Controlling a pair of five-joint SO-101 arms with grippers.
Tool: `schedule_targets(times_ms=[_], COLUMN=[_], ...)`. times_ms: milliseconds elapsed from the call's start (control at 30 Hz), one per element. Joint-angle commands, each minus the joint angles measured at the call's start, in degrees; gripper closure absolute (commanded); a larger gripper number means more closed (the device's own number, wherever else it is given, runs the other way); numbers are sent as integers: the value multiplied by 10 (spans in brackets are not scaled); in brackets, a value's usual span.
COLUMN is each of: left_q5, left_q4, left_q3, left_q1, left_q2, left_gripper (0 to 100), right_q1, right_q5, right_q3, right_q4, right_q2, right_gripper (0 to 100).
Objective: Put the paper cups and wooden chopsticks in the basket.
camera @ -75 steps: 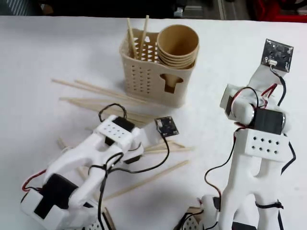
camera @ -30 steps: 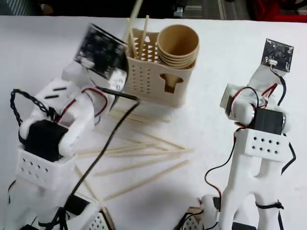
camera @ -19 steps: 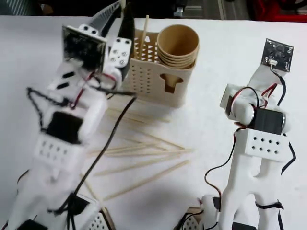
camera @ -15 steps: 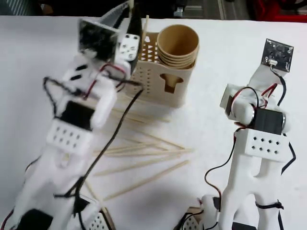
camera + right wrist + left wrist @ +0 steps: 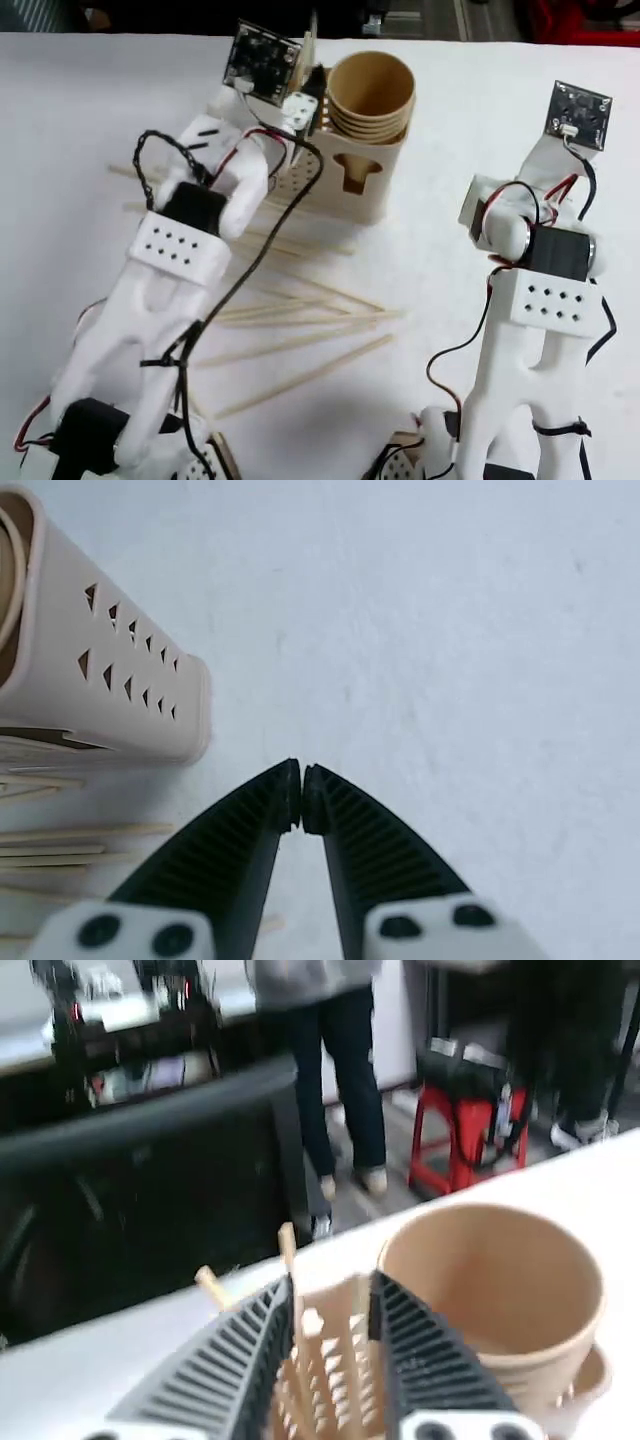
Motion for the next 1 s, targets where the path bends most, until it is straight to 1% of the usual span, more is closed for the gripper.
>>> schedule_targets(times_ms=[0, 100, 133, 233, 400, 500, 633, 767, 900, 967], left_q5=[2, -2, -14, -69, -138, -184, -249, -300, -306, -309], left_q4=[79, 140, 157, 225, 324, 382, 451, 465, 451, 436], left_q3=[-53, -58, -55, -44, -6, 21, 69, 151, 227, 257], left_q1=[-10, -15, -15, -12, -2, 9, 22, 44, 69, 77], left_q2=[-41, -79, -95, -142, -213, -236, -238, -238, -237, -237], left_gripper=[843, 843, 843, 845, 843, 842, 841, 834, 762, 754], right_q1=[5, 6, 7, 7, 5, 5, 4, 4, 4, 4], right_q5=[-1, -1, -1, -1, -1, -1, -1, -1, -1, -1], right_q3=[-4, -4, -4, 4, 36, 48, 48, 48, 48, 48], right_q4=[-10, -10, -10, -15, -60, -79, -78, -78, -77, -77], right_q2=[-11, -11, -11, -11, -11, -11, -11, -11, -11, -11], right_gripper=[979, 979, 979, 978, 980, 980, 980, 980, 980, 980])
